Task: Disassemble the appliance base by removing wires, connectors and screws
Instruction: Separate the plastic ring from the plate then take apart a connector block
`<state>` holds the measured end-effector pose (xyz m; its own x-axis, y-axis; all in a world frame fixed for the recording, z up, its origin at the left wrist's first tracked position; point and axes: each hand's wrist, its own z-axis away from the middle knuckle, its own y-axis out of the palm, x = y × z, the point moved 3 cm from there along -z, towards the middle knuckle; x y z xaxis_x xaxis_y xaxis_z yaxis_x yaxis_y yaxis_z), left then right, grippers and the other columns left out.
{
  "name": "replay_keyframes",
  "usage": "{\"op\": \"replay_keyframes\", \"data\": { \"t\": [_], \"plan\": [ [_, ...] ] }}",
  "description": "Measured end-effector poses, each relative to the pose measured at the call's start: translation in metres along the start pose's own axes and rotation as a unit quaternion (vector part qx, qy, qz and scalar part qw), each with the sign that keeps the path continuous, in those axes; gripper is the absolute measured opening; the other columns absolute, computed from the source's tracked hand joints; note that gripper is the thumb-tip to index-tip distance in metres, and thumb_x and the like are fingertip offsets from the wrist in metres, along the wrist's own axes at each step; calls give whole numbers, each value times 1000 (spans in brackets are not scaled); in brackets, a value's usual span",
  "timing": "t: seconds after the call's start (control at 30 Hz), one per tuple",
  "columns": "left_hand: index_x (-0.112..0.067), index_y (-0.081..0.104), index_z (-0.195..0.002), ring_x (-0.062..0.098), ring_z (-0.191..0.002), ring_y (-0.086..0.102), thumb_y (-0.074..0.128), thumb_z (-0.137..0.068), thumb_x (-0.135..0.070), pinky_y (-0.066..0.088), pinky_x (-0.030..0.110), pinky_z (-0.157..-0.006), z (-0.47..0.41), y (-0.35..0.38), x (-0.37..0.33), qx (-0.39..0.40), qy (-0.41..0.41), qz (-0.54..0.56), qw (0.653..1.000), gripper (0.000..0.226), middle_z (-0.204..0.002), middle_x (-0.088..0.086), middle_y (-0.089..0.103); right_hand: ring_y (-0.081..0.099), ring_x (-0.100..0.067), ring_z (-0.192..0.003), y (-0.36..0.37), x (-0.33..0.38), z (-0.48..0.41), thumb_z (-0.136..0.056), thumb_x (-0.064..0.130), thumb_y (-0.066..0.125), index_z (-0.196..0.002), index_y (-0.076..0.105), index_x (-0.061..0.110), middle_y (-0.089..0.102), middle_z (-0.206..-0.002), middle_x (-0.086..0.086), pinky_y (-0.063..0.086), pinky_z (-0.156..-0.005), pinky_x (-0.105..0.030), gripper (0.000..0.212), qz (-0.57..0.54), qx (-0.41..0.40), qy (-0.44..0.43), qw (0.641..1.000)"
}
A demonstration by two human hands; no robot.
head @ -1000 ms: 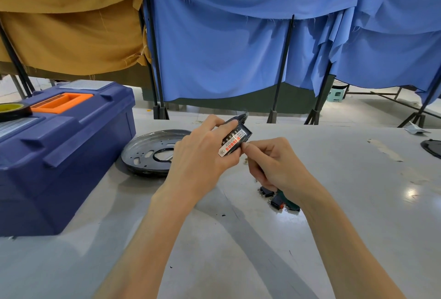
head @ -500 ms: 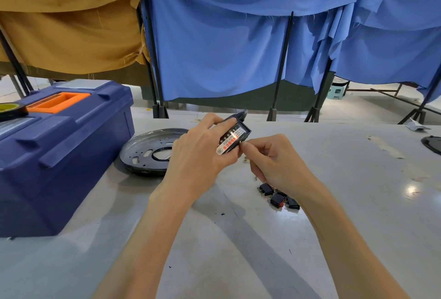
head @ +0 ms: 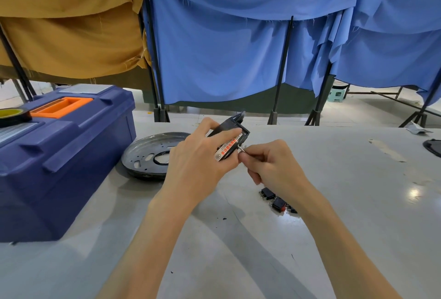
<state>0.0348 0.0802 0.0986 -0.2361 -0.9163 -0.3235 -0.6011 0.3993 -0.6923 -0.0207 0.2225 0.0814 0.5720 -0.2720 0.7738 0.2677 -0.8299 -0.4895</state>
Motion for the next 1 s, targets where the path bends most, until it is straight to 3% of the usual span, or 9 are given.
{"op": "replay_keyframes", "data": {
  "t": [0.1, 0.17, 0.3, 0.47, 0.6, 0.7, 0.83, 1.0],
  "plan": [
    [-40, 61, -124, 17, -85, 59, 66, -85, -43, 53, 39, -67, 0, -2, 1, -11, -17, 7, 1000, 40, -106, -10, 56, 31, -9, -43, 5, 1, 0, -96, 4, 52, -61, 51, 1, 41, -44, -2, 30, -50, -29, 36, 30, -24, -33, 999],
    [-40, 61, -124, 17, -87, 59, 66, -84, -43, 52, 39, -69, 0, -2, -1, -6, -19, 10, 1000, 40, -104, -9, 57, 34, -8, -42, 6, -1, -1, -99, 9, 50, -68, 55, 2, 43, -43, 2, 33, -50, -30, 32, 25, -27, -37, 999],
    [-37, 67, -118, 18, -88, 59, 69, -79, -35, 50, 39, -72, -2, -2, -1, -4, -20, 22, 1000, 38, -101, -8, 61, 33, -5, -34, 13, -7, 1, -101, 27, 46, -63, 57, 21, 46, -36, 2, 30, -43, -15, 40, -43, -23, -32, 998],
    [-31, 70, -115, 19, -85, 62, 72, -79, -27, 51, 41, -73, 4, 0, 5, 6, -11, 73, 997, 36, -96, -4, 63, 29, -14, -28, 22, -17, -2, -92, 49, 49, -74, 72, 14, 45, -37, -7, 25, -35, -20, 46, -150, 15, 8, 989],
    [-31, 71, -113, 14, -82, 60, 73, -78, -26, 51, 35, -72, 4, 0, 5, 10, -1, 95, 995, 35, -93, -6, 63, 25, -18, -30, 23, -19, -3, -90, 49, 54, -75, 72, 3, 38, -37, -7, 20, -35, -24, 52, -190, 7, 3, 982],
    [-30, 72, -111, 11, -76, 60, 76, -76, -23, 51, 29, -67, 4, -2, 8, 18, -4, 134, 991, 36, -87, -7, 63, 25, -14, -34, 21, -17, -4, -90, 44, 54, -68, 69, -3, 36, -38, -3, 21, -37, -21, 54, -151, -11, -19, 988],
    [-28, 71, -112, 11, -71, 60, 76, -76, -17, 51, 21, -42, 6, -3, 9, 42, -12, 199, 979, 38, -87, -6, 61, 30, -11, -35, 18, -11, -3, -89, 46, 53, -58, 66, 1, 40, -39, -7, 26, -40, -21, 56, -78, -20, -43, 996],
    [-26, 72, -111, 10, -72, 60, 78, -74, -13, 49, 16, -40, 4, -3, 8, 45, -12, 207, 977, 40, -85, -4, 60, 30, -9, -34, 15, -9, -4, -87, 47, 51, -49, 56, 6, 34, -36, 8, 25, -42, -13, 57, -1, -40, -56, 998]
  ]
}}
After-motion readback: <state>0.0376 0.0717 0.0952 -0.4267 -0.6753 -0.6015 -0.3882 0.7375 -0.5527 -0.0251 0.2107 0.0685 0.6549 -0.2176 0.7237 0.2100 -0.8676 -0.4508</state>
